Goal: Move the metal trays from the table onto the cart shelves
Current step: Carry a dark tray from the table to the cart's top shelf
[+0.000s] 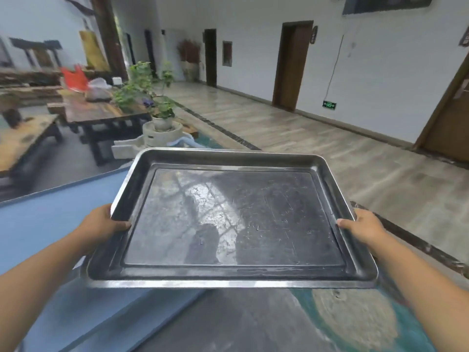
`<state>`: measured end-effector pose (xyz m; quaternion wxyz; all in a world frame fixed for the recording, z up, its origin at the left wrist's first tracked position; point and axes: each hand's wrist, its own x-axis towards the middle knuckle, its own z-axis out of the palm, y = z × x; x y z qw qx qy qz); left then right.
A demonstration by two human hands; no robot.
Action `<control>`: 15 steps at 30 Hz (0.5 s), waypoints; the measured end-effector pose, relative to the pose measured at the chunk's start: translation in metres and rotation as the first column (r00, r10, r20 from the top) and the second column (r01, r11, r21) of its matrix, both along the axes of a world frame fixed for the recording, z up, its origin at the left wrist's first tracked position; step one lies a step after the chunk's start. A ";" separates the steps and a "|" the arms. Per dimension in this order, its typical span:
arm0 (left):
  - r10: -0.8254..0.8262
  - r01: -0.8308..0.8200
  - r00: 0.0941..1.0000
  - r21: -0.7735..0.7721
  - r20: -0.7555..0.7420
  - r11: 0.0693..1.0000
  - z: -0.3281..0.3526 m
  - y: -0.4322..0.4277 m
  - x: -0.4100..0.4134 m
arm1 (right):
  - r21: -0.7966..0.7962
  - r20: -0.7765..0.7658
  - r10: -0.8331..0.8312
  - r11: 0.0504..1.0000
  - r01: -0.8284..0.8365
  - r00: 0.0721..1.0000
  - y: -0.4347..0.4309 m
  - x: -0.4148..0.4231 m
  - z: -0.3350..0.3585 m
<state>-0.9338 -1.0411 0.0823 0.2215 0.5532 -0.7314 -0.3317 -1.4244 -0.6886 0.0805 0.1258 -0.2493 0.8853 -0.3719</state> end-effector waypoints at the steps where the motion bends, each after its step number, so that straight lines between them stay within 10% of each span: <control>1: 0.040 -0.040 0.999 0.000 -0.005 0.999 0.001 -0.001 0.010 | -0.004 0.000 0.042 0.999 -0.042 0.999 -0.022 -0.006 0.002; 15: 0.483 -0.485 0.870 -0.004 0.103 0.875 -0.018 -0.032 0.157 | 0.024 -0.031 0.484 0.875 -0.483 0.875 -0.316 0.051 -0.016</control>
